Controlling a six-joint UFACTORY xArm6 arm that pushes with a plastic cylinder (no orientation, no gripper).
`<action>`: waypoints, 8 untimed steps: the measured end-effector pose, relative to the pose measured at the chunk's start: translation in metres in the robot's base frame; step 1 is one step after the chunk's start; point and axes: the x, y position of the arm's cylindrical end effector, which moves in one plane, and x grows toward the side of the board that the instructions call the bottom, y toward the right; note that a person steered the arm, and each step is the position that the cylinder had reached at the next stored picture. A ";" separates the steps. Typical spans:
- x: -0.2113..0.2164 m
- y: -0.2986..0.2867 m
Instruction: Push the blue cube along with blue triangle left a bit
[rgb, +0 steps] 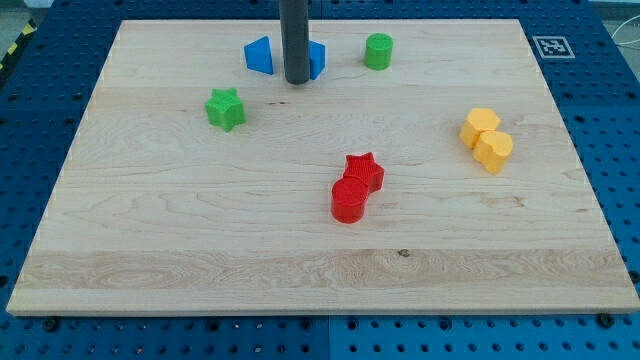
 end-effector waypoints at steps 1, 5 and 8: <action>0.029 0.017; -0.020 0.061; -0.027 0.018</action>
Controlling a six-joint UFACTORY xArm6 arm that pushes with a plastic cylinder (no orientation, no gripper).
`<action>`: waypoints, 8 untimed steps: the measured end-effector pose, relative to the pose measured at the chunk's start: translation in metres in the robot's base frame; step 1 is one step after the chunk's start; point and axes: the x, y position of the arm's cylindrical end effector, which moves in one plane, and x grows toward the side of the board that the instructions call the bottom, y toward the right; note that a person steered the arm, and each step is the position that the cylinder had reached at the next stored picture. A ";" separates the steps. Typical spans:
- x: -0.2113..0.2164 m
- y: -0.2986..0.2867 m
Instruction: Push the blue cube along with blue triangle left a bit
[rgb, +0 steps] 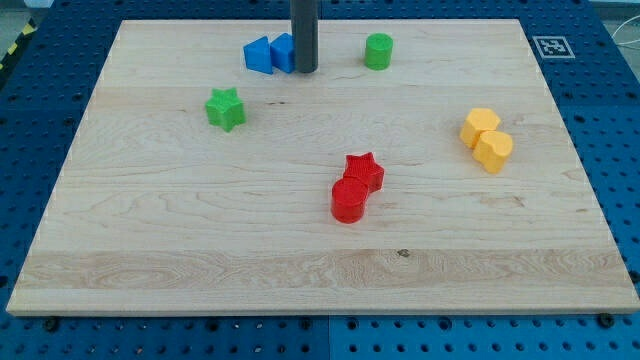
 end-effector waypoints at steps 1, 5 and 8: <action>0.000 0.029; -0.015 0.004; -0.032 -0.012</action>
